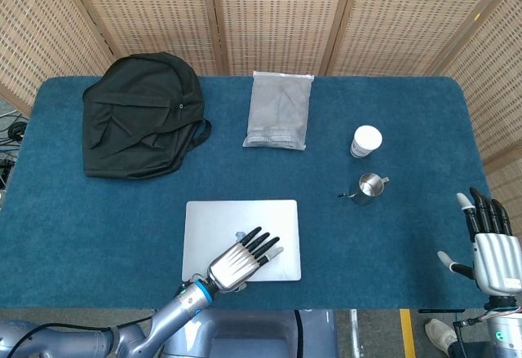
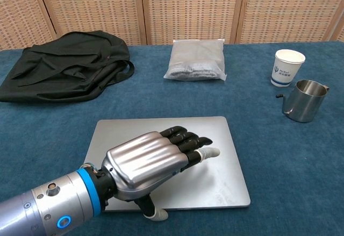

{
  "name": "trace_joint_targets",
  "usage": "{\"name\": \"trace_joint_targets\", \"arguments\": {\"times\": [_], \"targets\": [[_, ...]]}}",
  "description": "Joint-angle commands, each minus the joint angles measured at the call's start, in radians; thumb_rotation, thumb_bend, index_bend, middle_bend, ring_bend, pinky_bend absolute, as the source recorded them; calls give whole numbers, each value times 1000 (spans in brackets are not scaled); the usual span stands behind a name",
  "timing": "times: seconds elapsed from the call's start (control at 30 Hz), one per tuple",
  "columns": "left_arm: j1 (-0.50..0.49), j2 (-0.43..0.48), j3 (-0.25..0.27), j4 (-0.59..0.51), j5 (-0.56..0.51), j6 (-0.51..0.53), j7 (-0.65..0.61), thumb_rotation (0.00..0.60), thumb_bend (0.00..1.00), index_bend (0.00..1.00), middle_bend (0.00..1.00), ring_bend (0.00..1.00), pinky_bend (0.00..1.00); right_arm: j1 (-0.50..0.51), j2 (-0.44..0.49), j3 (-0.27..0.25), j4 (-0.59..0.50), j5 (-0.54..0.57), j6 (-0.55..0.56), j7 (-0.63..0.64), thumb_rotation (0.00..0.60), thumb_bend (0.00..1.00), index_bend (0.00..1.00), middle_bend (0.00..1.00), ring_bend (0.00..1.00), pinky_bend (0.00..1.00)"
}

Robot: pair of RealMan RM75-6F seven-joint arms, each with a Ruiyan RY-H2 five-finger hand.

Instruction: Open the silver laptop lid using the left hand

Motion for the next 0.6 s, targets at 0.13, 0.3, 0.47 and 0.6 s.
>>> {"name": "trace_joint_targets", "arguments": {"times": [0.13,0.3,0.47,0.6], "targets": [[-9,2,9,2,-8,10,12,600,382,0,0,0,0,1,1,-1,1,0,-2,5,600,0,0,0,0,0],[-17,9,14,-10,-11,23,29,600,404,0,0,0,0,1,2,-2,1,-2,-3,7,600,0,0,0,0,0],[-12,9,3,-12,-23,65,66,600,419,0,0,0,0,0,3,-1,0,-1,-2,11,600,0,0,0,0,0],[24,-22,-45,-28,-114,138,192,600,441,0,0,0,0,0,4,-1,-1,-2,-2,15,600,0,0,0,0,0]]}}
